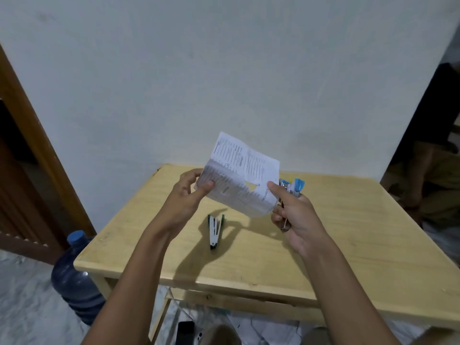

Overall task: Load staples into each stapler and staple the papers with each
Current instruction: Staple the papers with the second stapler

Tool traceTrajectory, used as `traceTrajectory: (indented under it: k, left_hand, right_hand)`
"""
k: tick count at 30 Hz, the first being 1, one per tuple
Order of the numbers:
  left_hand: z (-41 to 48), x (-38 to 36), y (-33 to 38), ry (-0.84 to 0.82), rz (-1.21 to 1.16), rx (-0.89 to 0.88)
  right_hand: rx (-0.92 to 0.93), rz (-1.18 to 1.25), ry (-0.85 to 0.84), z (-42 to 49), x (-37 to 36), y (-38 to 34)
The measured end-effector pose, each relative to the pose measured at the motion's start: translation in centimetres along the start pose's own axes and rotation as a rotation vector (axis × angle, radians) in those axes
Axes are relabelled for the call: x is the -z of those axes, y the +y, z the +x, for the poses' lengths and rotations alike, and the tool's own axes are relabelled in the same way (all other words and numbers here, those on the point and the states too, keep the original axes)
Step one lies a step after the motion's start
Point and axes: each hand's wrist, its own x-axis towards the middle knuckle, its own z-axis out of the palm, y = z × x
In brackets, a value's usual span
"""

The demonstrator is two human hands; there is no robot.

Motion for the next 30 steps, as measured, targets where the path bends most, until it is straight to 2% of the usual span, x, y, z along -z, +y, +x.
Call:
traceTrajectory:
  k: [3,5,7,9,11,16,20,24,27,30]
  left_hand:
    - [-1.0,-2.6,0.8,0.251,-0.072,0.125]
    - [-2.3,-4.8,1.5,0.328,-0.220,0.256]
    - [-3.6,-7.0,1.9,0.287,-0.501,0.314]
    - [-4.6,-8.5,2.3,0.197,-0.802,0.292]
    - [-5.3,-9.2,2.8,0.153,-0.901,0.264]
    - [-5.4,-8.6,2.3,0.229,-0.781,0.229]
    - [-5.9,-7.3,2.3,0.077,-0.731,0.212]
    - [-6.1,-6.2,1.9,-0.070,-0.616,0.223]
    - [-6.1,-6.1,2.0,-0.084,-0.619,0.215]
    - [-6.1,-6.2,2.0,-0.084,-0.649,0.245]
  right_hand:
    - [0.063,-0.033,0.038,-1.4,0.1,0.9]
    - [0.115,-0.074,0.046,-2.3,0.0,1.7]
    - [0.165,-0.050,0.057,-3.2,-0.5,2.4]
    - [0.179,-0.018,0.062,-3.9,-1.0,3.2]
    - [0.152,-0.031,0.036,-4.5,-1.1,4.0]
    - [0.178,-0.159,0.005,-5.5,-0.1,4.7]
    - [0.165,-0.201,0.089,-5.5,1.6,3.3]
    - [0.093,-0.239,-0.020,-5.3,3.4,1.4]
    - [0.106,-0.278,-0.058,-5.5,3.8,1.0]
    - [0.154,-0.255,0.016,-5.6,3.5,1.4]
